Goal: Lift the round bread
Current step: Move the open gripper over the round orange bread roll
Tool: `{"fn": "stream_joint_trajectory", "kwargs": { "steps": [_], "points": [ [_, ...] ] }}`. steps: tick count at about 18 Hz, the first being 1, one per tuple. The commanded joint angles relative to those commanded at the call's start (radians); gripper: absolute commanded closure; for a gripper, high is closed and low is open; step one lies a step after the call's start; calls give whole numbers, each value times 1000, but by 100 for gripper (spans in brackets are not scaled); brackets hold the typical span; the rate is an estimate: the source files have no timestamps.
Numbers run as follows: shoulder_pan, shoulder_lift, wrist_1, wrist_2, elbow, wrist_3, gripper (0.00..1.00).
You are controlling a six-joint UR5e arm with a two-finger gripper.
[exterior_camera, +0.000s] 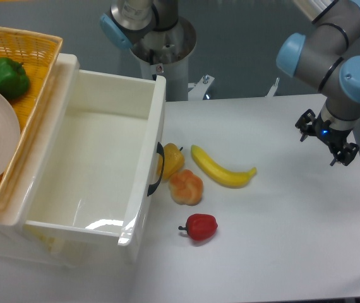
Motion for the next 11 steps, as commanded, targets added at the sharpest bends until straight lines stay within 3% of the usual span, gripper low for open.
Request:
{"fn": "stream_joint_trajectory", "kwargs": {
  "steps": [3,7,11],
  "points": [
    [-5,2,0,-6,-12,-12,0],
    [0,14,24,-50,-153,-21,0],
    [-18,49,20,-66,-218,-90,0]
  ]
}}
